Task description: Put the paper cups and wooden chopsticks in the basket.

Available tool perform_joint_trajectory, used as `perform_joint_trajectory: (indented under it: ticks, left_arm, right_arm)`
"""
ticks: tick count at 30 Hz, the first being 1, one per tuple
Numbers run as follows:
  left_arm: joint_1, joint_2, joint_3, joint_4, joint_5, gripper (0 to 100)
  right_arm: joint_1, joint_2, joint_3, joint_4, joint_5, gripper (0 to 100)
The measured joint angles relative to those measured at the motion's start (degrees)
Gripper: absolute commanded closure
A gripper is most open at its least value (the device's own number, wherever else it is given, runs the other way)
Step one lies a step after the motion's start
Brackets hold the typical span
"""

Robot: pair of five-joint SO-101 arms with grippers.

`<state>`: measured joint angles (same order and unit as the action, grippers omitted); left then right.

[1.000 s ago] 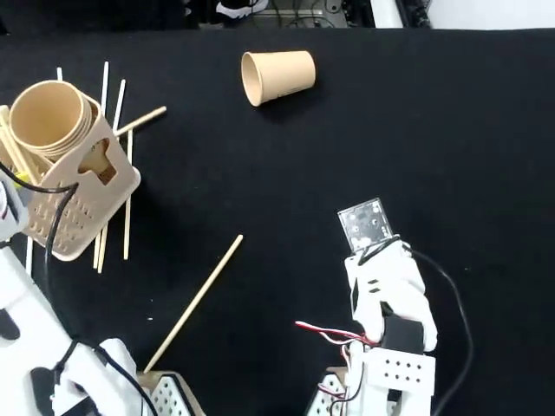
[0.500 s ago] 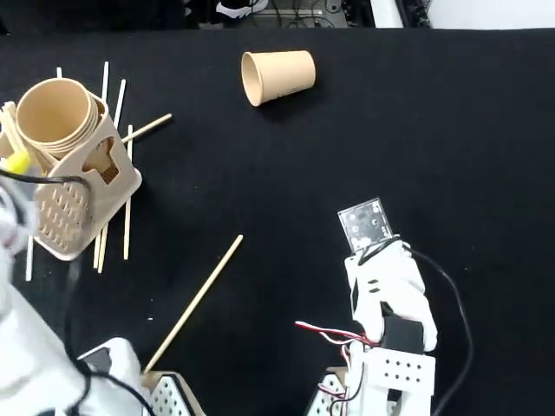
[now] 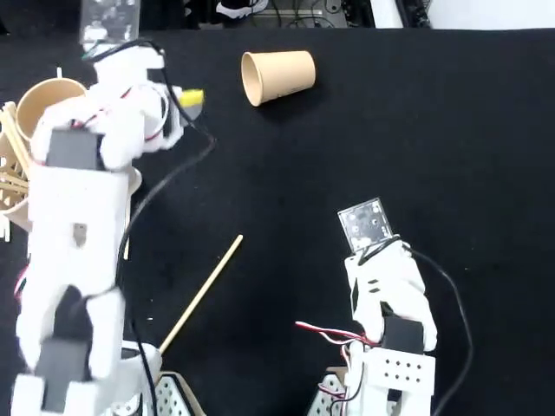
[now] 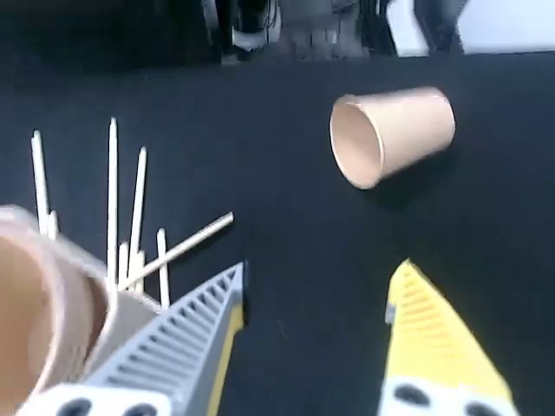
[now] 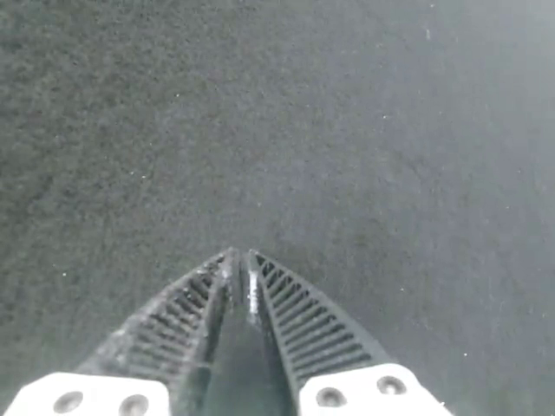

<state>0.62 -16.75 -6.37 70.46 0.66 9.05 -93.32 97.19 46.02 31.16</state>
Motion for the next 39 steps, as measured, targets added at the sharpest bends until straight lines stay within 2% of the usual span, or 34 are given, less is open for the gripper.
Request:
perform_joint_trajectory:
  ticks: [10,17,21,24,27,33,39]
  left_arm:
    - [0.53,34.37,-13.98,-4.92,-12.84,73]
    - [0.62,55.38,-31.74,-5.27,-13.19,73]
    - [0.62,67.08,-45.27,-8.18,-7.47,74]
    - [0.53,76.57,-55.65,-14.15,-0.79,74]
    - [-0.09,85.98,-66.20,-21.01,4.13,80]
    - [0.26,101.71,-83.25,-37.45,5.19,93]
    - [2.20,105.41,-84.48,-54.42,5.36,94]
  right_arm:
    - [0.00,0.00,0.00,0.00,0.00,97.6]
    - [0.00,0.00,0.00,0.00,0.00,97.6]
    - [0.00,0.00,0.00,0.00,0.00,97.6]
    - [0.00,0.00,0.00,0.00,0.00,97.6]
    - [0.00,0.00,0.00,0.00,0.00,97.6]
    - [0.00,0.00,0.00,0.00,0.00,97.6]
    - [0.00,0.00,0.00,0.00,0.00,97.6]
